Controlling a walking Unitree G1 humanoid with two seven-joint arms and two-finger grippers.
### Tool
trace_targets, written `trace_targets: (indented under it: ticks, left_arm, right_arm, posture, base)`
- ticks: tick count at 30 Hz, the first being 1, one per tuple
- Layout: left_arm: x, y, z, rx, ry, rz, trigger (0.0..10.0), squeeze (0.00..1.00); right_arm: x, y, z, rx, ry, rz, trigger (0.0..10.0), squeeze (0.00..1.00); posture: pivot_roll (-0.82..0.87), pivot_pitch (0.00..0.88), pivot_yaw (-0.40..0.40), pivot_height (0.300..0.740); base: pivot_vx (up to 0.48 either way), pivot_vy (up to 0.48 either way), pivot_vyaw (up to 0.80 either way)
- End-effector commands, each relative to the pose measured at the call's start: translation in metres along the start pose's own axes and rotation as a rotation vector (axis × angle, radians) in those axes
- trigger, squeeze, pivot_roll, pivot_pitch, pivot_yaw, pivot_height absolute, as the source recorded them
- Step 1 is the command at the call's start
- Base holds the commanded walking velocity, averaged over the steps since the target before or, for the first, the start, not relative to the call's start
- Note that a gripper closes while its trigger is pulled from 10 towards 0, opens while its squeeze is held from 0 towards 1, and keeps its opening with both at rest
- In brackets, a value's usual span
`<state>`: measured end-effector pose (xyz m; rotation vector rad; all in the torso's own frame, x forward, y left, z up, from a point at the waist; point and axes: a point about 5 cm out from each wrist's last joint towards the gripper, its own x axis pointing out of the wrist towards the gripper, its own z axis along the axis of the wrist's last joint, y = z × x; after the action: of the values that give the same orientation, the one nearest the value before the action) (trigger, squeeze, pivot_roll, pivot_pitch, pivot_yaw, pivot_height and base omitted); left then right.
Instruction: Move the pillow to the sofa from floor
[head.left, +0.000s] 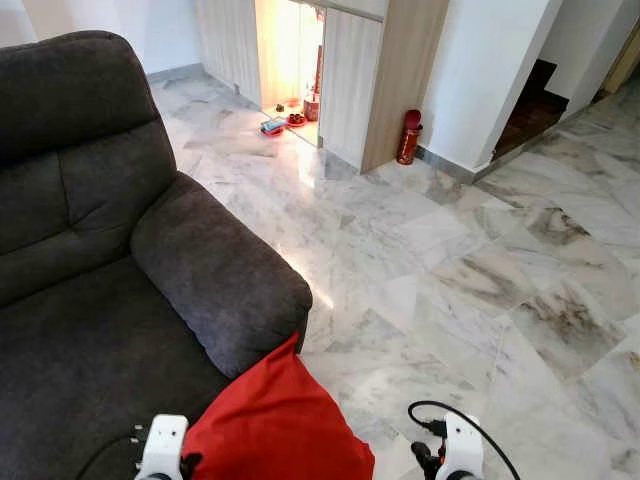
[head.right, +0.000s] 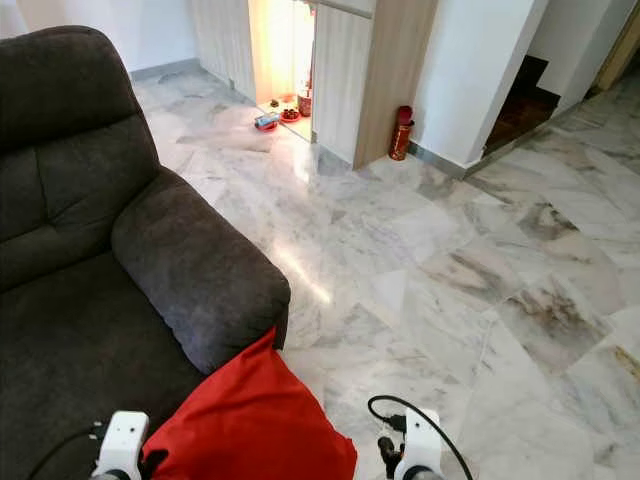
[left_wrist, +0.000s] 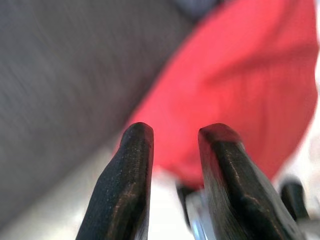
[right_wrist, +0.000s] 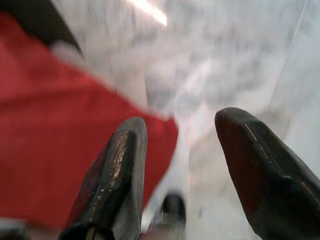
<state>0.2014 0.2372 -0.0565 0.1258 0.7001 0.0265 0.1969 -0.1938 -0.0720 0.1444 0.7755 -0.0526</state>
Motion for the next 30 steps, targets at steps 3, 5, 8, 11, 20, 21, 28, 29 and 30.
trace_targets:
  ticks: [3,5,8,11,20,21,28,29,30]
  left_arm:
    - [0.002,0.008,0.040,0.041,-0.247,0.033,10.0,0.00]
    - [0.001,0.008,0.062,0.051,-0.368,0.039,10.0,0.00]
    - [-0.007,0.002,0.101,0.063,-0.573,0.064,10.0,0.00]
    - [-0.013,-0.004,0.121,0.064,-0.674,0.079,10.0,0.00]
    - [-0.029,-0.019,0.147,0.059,-0.809,0.089,10.0,0.00]
    - [-0.030,-0.019,0.147,0.060,-0.811,0.090,10.0,0.00]
    - [-0.034,-0.018,0.150,0.058,-0.819,0.105,10.0,0.00]
    - [-0.036,-0.018,0.151,0.059,-0.820,0.104,10.0,0.00]
    - [-0.036,-0.018,0.151,0.059,-0.819,0.104,10.0,0.00]
  right_arm:
    - [-0.001,-0.014,0.025,0.040,-0.179,-0.021,10.0,0.00]
    - [-0.003,-0.018,0.035,0.065,-0.258,-0.032,10.0,0.00]
    - [-0.006,-0.023,0.067,0.070,-0.443,-0.050,10.0,0.00]
    - [-0.012,-0.014,0.094,0.032,-0.602,-0.032,10.0,0.00]
    - [-0.036,0.008,0.119,-0.013,-0.788,-0.004,10.0,0.00]
    - [-0.037,0.009,0.119,-0.024,-0.790,-0.002,10.0,0.00]
    - [-0.044,0.012,0.123,-0.038,-0.785,0.004,10.0,0.00]
    - [-0.044,0.013,0.125,-0.043,-0.786,0.010,10.0,0.00]
    - [-0.044,0.013,0.125,-0.043,-0.785,0.012,10.0,0.00]
  posture:
    - [-0.02,0.000,-0.055,0.740]
    - [-0.02,0.000,-0.057,0.740]
    - [-0.02,0.000,-0.062,0.740]
    - [-0.02,0.000,-0.069,0.740]
    - [-0.02,0.000,-0.068,0.740]
    - [-0.02,0.000,-0.066,0.740]
    - [-0.02,0.000,-0.064,0.740]
    - [-0.02,0.000,-0.065,0.740]
    - [-0.02,0.000,-0.065,0.740]
  base:
    - [0.000,0.000,0.00]
    - [0.000,0.000,0.00]
    - [0.000,0.000,0.00]
    - [0.000,0.000,0.00]
    - [0.000,0.000,0.00]
    - [0.000,0.000,0.00]
    - [0.000,0.000,0.00]
    - [0.000,0.000,0.00]
    - [0.000,0.000,0.00]
